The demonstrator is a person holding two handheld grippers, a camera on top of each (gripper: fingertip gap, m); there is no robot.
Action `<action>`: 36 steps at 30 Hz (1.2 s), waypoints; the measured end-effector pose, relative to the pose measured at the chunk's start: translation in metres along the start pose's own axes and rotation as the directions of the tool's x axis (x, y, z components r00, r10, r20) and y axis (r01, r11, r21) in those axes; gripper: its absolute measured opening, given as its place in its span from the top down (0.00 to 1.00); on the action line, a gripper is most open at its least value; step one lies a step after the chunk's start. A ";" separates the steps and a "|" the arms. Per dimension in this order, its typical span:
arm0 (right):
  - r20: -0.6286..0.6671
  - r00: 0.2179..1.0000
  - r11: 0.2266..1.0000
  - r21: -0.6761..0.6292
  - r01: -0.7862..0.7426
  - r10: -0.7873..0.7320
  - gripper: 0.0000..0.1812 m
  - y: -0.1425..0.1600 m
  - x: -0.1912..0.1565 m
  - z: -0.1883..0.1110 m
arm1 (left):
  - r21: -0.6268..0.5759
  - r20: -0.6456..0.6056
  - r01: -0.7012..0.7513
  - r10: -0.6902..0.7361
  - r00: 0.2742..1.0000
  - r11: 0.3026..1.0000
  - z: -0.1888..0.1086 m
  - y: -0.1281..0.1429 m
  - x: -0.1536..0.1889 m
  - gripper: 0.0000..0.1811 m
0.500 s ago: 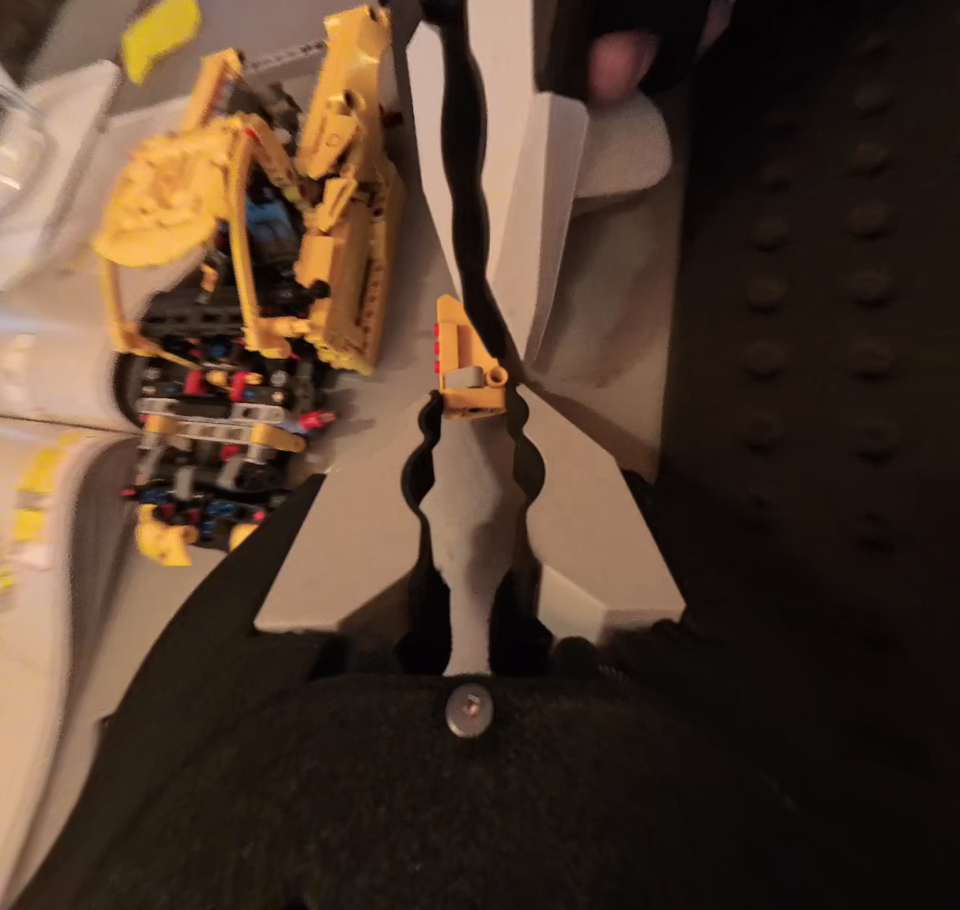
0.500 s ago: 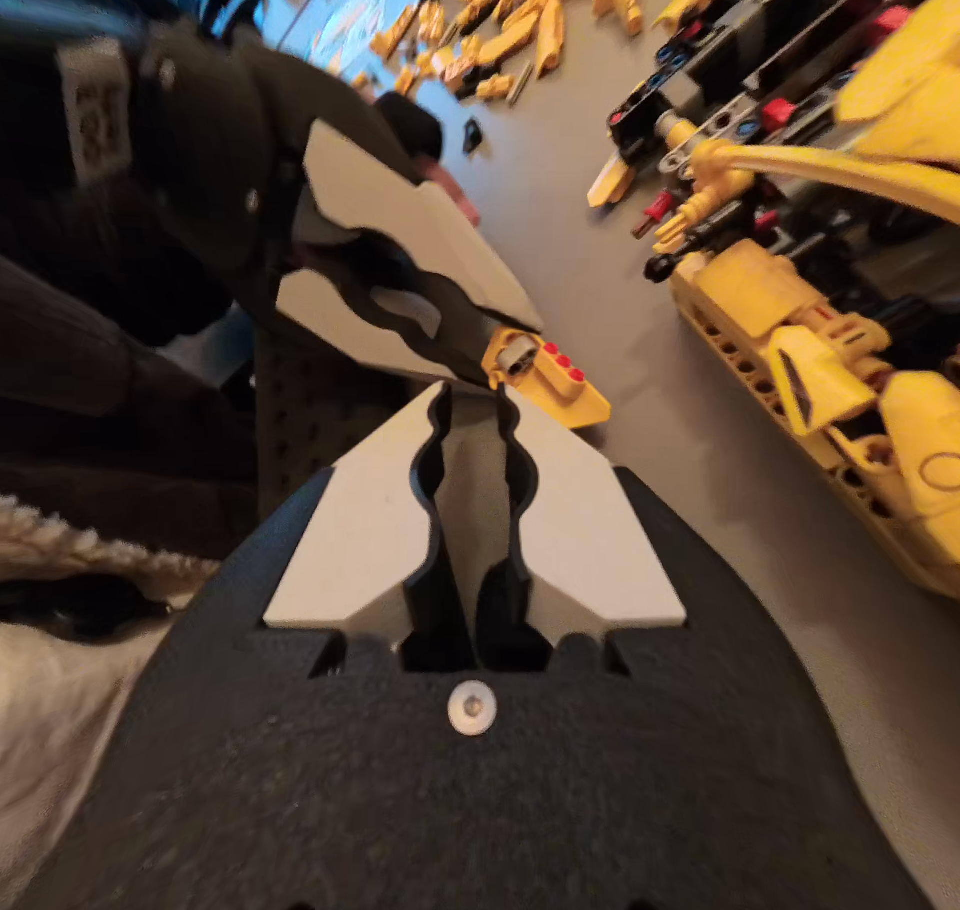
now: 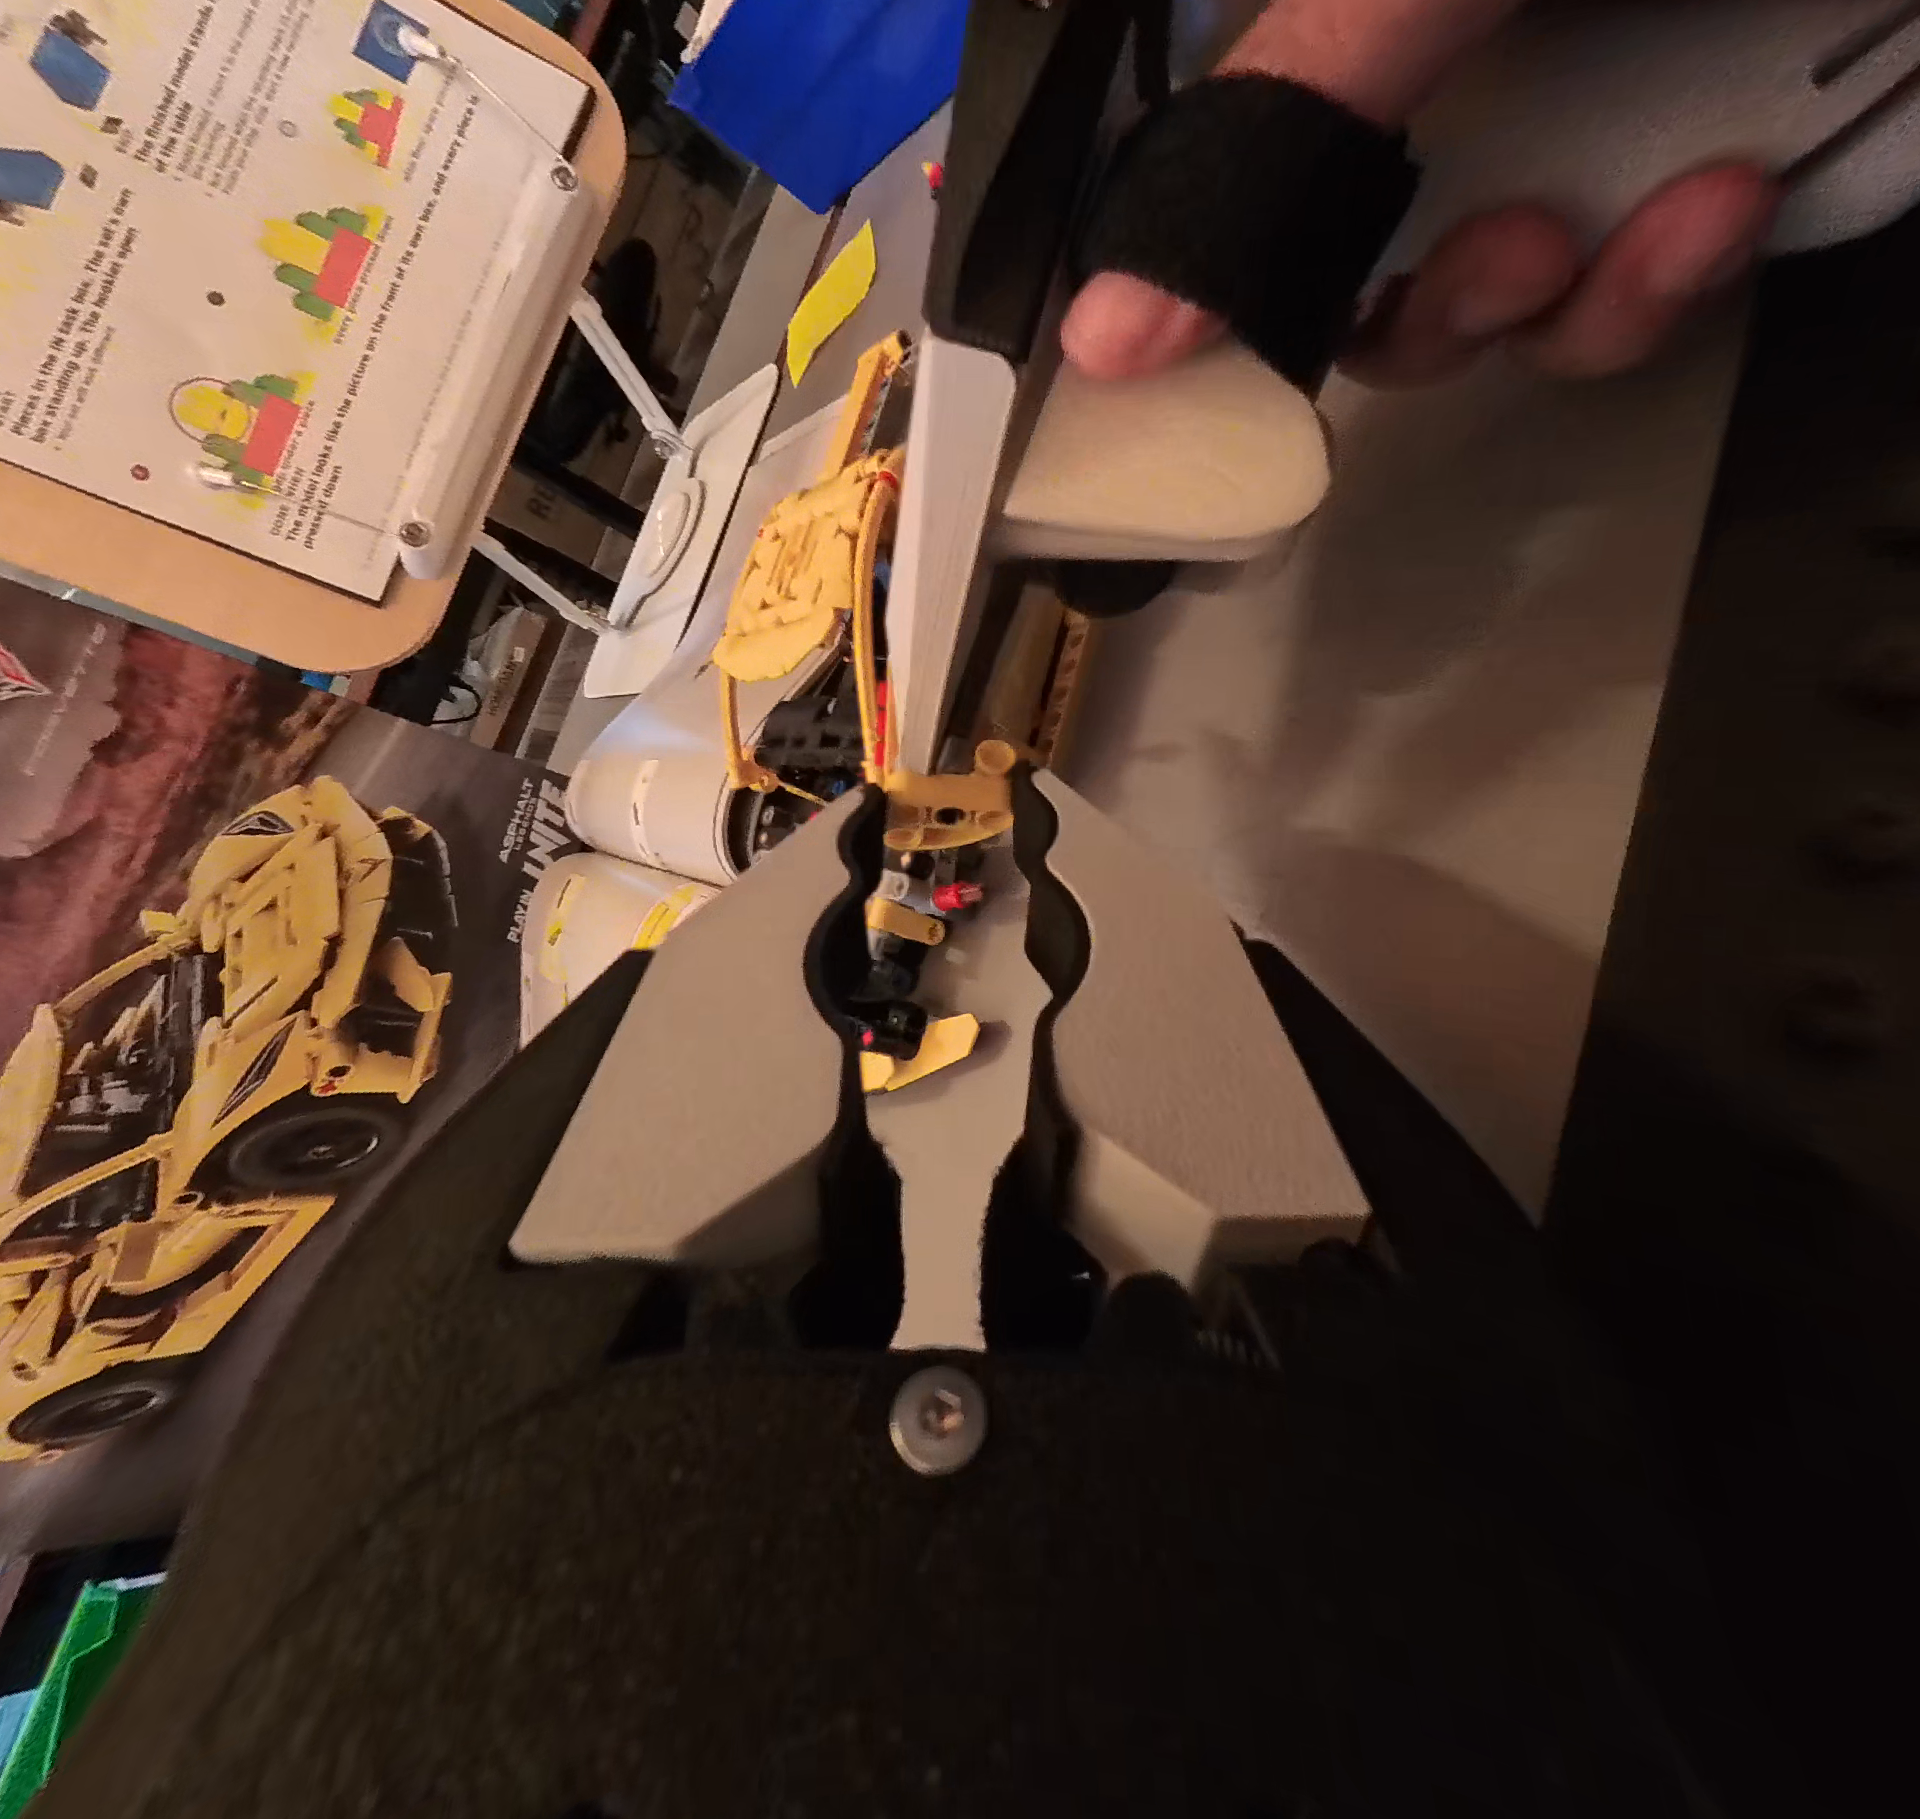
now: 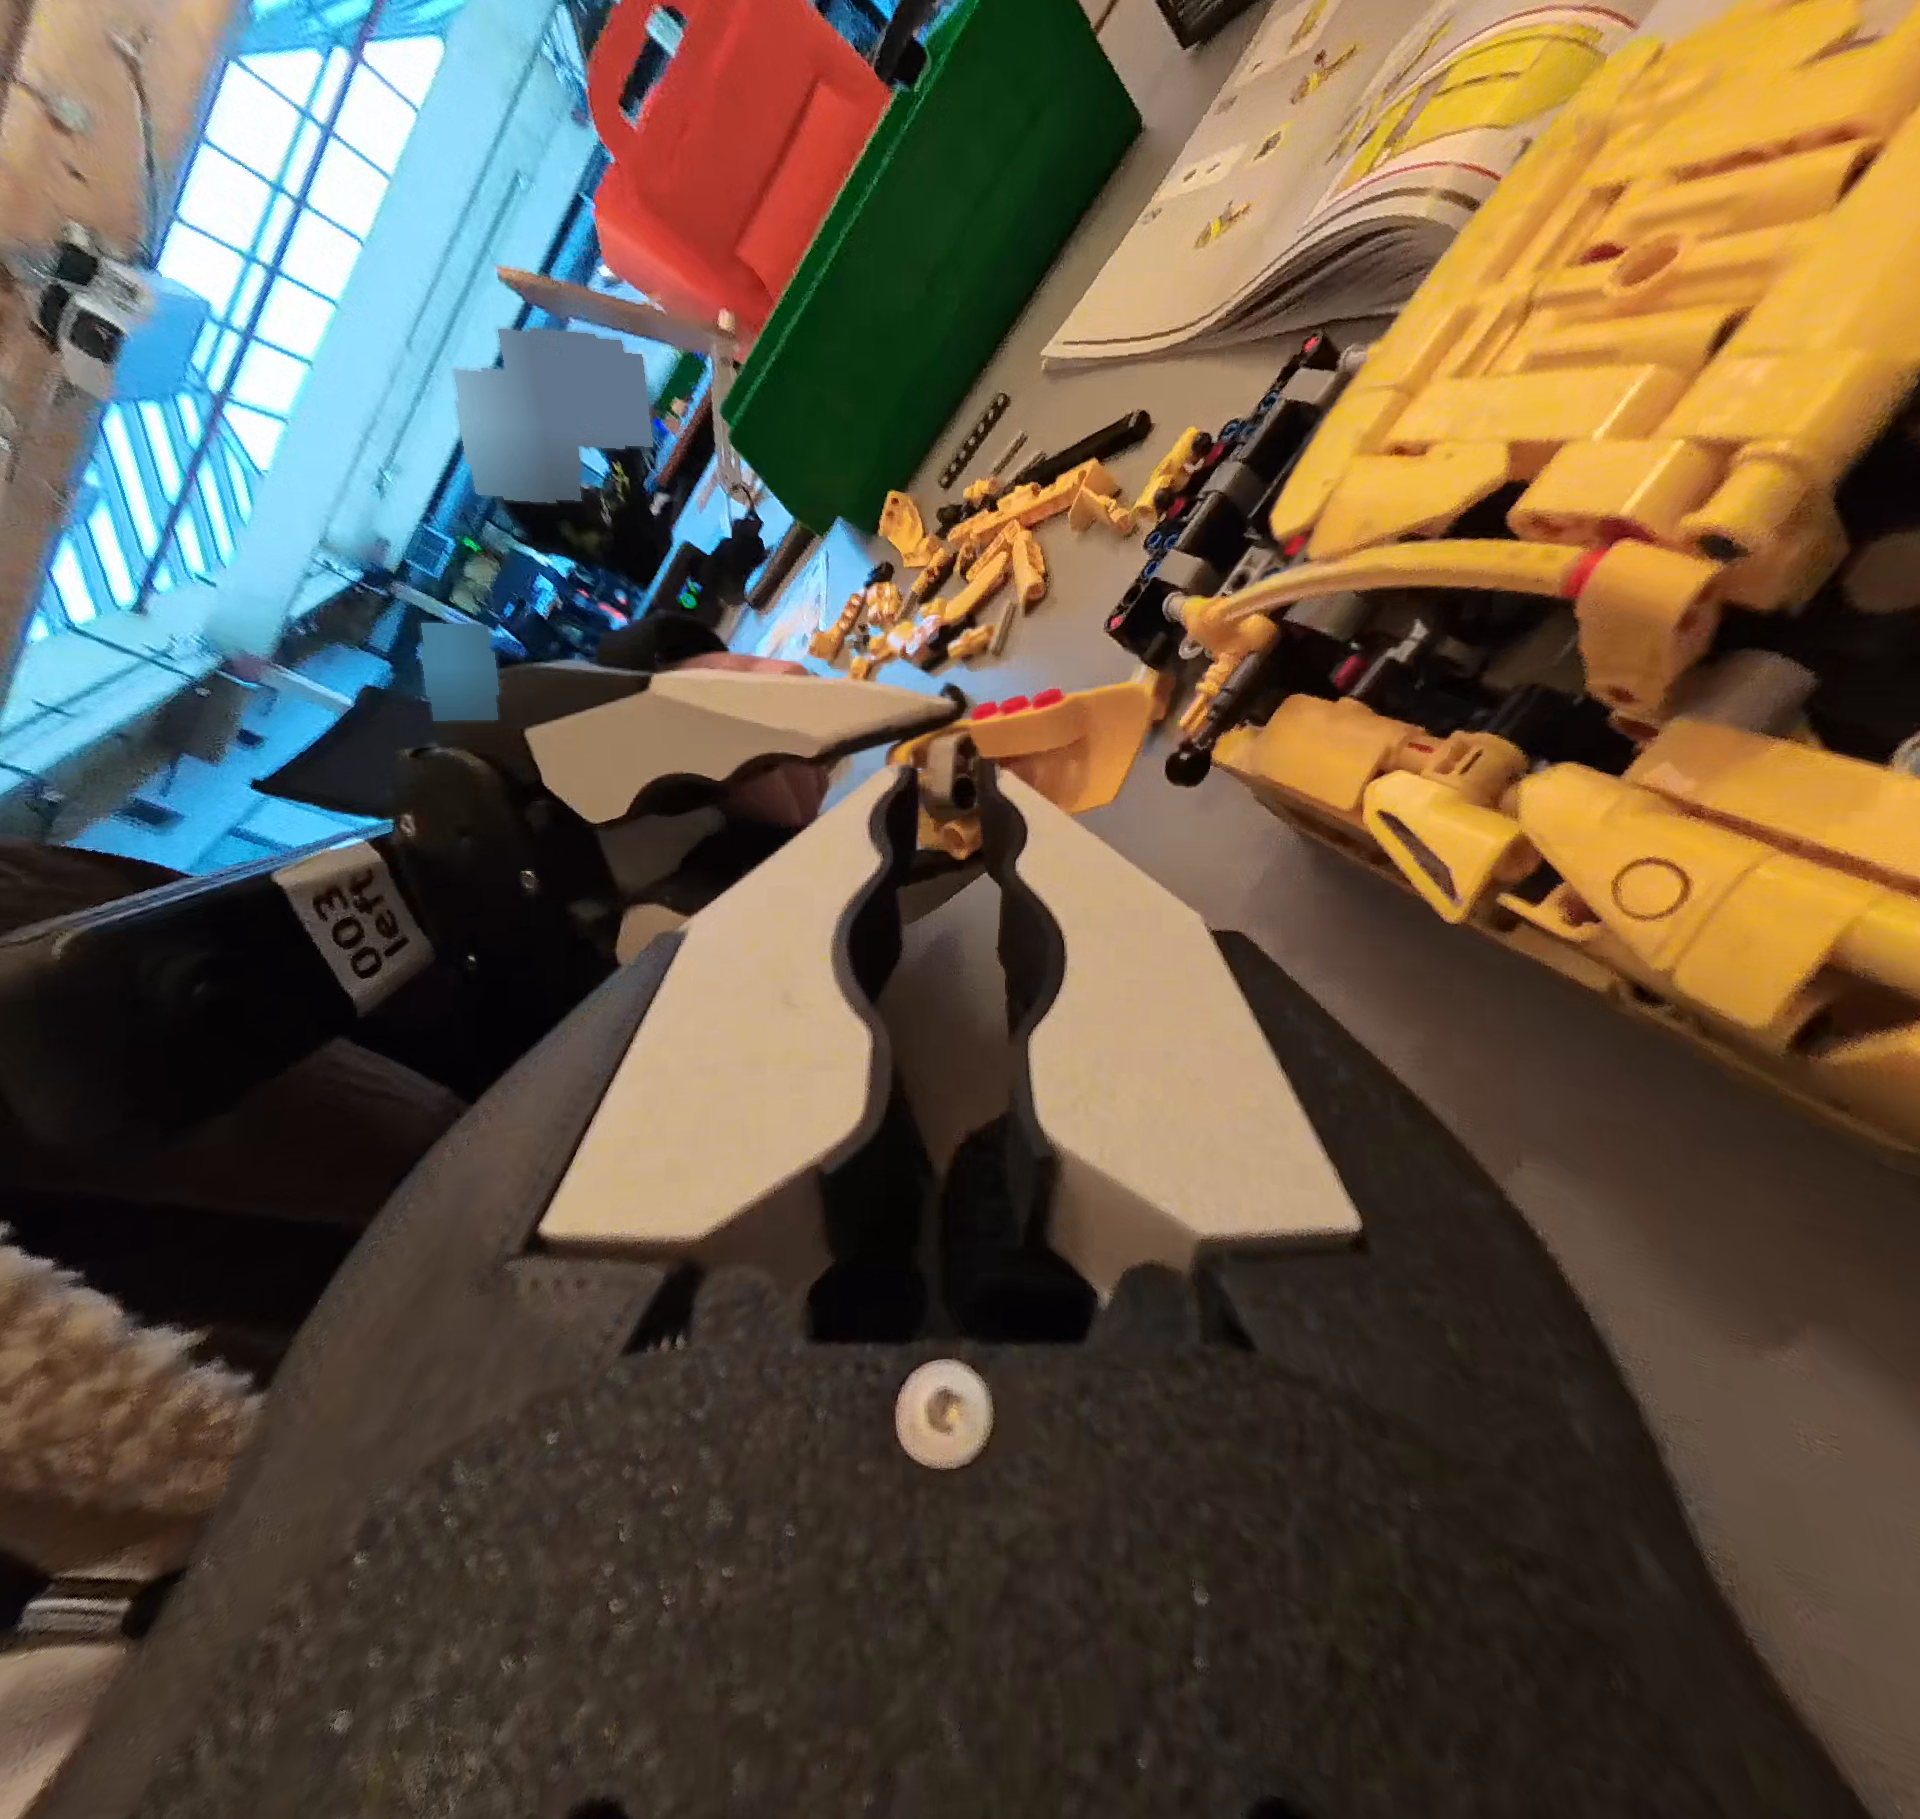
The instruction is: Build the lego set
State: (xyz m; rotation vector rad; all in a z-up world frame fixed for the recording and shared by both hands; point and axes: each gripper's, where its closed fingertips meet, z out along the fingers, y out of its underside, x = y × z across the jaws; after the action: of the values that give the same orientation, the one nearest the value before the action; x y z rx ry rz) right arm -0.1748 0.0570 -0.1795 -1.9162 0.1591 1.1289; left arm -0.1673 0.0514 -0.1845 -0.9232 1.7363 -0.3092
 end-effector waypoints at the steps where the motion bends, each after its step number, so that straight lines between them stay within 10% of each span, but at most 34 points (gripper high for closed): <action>1: 0.015 1.000 1.000 0.011 -0.001 0.001 0.95 -0.001 -0.002 -0.001 | 0.009 0.006 0.006 -0.006 1.000 1.000 -0.001 -0.002 -0.001 0.87; 14: 0.010 0.971 0.962 0.136 0.235 -0.239 0.97 -0.020 -0.019 -0.010 | 0.150 -0.168 0.456 -0.432 0.886 0.877 -0.010 -0.023 -0.018 0.87; 24: 0.122 0.992 1.000 0.023 0.020 -0.023 0.95 -0.014 -0.015 -0.008 | 0.103 0.019 0.070 -0.072 0.997 0.992 -0.007 -0.017 -0.012 0.87; 36: 0.098 0.991 0.994 0.070 0.083 -0.090 0.97 -0.021 -0.018 -0.006 | 0.151 -0.098 0.345 -0.333 0.938 0.927 -0.010 -0.020 -0.020 0.87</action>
State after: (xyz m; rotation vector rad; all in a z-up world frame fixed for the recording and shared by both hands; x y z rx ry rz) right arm -0.1712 0.0594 -0.1516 -1.7868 0.0561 1.1460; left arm -0.1656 0.0502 -0.1543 -1.0993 1.5814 -0.7114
